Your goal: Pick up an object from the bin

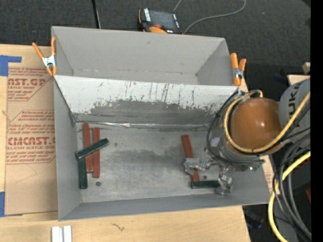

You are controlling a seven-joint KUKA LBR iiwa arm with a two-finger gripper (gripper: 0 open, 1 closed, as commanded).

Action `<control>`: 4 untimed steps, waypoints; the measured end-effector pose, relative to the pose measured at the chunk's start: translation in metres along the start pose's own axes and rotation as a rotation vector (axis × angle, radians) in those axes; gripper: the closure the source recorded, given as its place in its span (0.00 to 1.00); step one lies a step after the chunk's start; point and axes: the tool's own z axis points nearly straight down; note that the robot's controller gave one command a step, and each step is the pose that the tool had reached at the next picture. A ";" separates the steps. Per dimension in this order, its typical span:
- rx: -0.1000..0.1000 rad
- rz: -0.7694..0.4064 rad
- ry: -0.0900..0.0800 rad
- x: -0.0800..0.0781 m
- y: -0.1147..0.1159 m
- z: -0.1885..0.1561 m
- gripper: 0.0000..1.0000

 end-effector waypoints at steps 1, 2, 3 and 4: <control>0.007 0.001 -0.008 -0.003 -0.002 -0.003 1.00; 0.004 -0.061 0.001 -0.006 -0.003 -0.179 1.00; -0.009 -0.272 0.003 -0.040 -0.009 -0.107 1.00; -0.006 -0.270 0.002 -0.040 -0.010 -0.109 0.00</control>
Offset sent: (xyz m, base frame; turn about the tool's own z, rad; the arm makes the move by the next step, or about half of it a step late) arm 0.0000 0.0000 0.0000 0.0000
